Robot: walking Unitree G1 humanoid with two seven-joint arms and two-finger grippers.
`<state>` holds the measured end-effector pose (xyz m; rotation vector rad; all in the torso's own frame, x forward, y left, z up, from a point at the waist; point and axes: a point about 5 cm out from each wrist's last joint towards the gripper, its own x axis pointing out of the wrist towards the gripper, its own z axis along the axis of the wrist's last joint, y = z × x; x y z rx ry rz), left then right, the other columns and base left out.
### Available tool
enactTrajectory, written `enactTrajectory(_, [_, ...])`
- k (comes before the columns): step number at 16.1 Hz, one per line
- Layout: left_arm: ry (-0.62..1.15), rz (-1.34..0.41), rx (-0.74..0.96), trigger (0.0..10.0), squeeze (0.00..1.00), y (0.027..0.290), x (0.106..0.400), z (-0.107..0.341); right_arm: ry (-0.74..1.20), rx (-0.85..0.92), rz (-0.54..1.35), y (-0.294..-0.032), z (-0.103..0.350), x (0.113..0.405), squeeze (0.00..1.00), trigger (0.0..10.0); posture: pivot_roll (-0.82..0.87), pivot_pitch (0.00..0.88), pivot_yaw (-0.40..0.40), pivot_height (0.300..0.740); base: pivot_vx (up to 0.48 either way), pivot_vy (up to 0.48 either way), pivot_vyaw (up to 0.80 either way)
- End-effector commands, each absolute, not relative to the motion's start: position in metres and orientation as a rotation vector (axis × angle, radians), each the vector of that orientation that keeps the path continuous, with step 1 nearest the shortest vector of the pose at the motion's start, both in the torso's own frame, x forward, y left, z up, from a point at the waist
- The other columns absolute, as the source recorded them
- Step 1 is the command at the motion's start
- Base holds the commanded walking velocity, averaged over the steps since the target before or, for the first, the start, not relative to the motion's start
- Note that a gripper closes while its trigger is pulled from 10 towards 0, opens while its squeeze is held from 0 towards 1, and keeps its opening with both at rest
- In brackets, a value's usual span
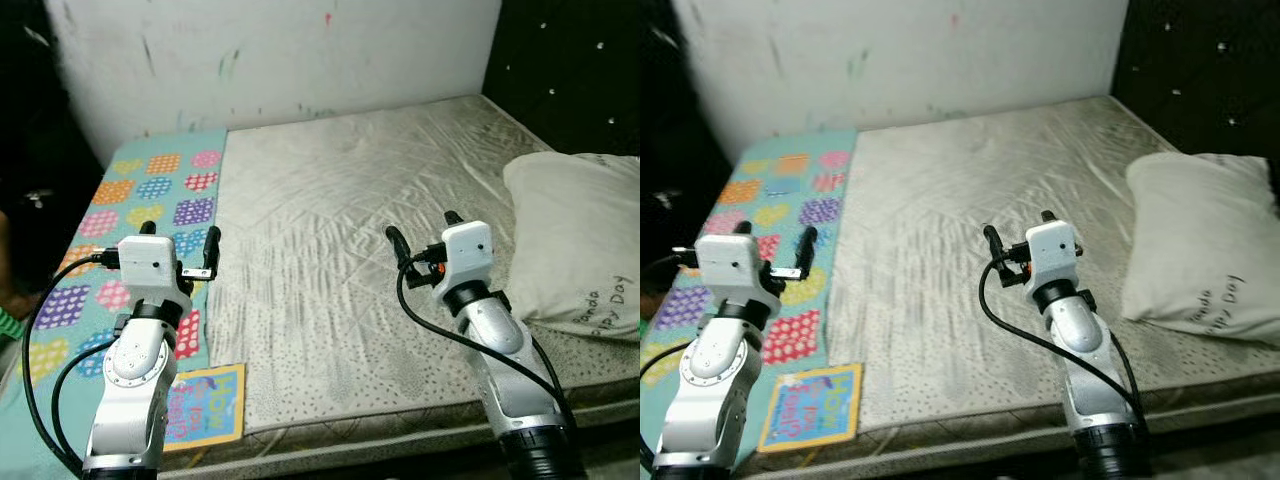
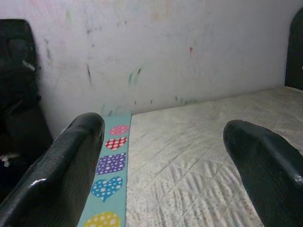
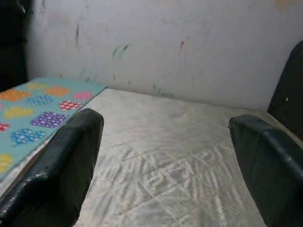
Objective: Clean up the room
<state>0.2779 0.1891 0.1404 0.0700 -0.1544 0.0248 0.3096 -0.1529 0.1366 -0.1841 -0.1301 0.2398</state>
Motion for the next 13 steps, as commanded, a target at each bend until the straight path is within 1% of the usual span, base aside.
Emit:
enactTrajectory(1, [-0.157, 0.060, 0.067, 10.0, 0.00, 0.194, 0.277, 0.139, -0.138, -0.191, 0.275, -0.148, 0.139, 0.312, 0.00, 10.0, -0.18, 0.000, 0.047, 0.740, 0.000, 0.000, 0.00])
enactTrajectory(4, [-0.178, 0.066, 0.048, 10.0, 0.00, 0.188, 0.276, 0.138, -0.140, -0.207, 0.309, -0.147, 0.141, 0.317, 0.00, 10.0, -0.16, 0.000, 0.010, 0.740, 0.000, 0.000, 0.00])
enactTrajectory(7, [-0.175, 0.070, 0.042, 10.0, 0.00, 0.188, 0.274, 0.136, -0.160, -0.204, 0.323, -0.142, 0.146, 0.322, 0.00, 10.0, -0.15, 0.000, 0.000, 0.740, 0.000, 0.000, 0.00])
enactTrajectory(9, [-0.177, 0.078, 0.047, 10.0, 0.00, 0.188, 0.274, 0.136, -0.173, -0.196, 0.322, -0.142, 0.147, 0.322, 0.00, 10.0, -0.15, 0.000, 0.010, 0.740, 0.000, 0.000, 0.00])
enactTrajectory(12, [-0.174, 0.033, 0.068, 10.0, 0.00, 0.183, 0.282, 0.136, -0.185, -0.175, 0.269, -0.147, 0.146, 0.320, 0.00, 10.0, -0.19, 0.000, 0.080, 0.740, 0.000, 0.000, 0.00])
enactTrajectory(13, [-0.174, 0.024, 0.070, 10.0, 0.00, 0.181, 0.283, 0.137, -0.188, -0.170, 0.258, -0.148, 0.146, 0.320, 0.00, 10.0, -0.20, 0.000, 0.086, 0.740, 0.000, 0.000, 0.00])
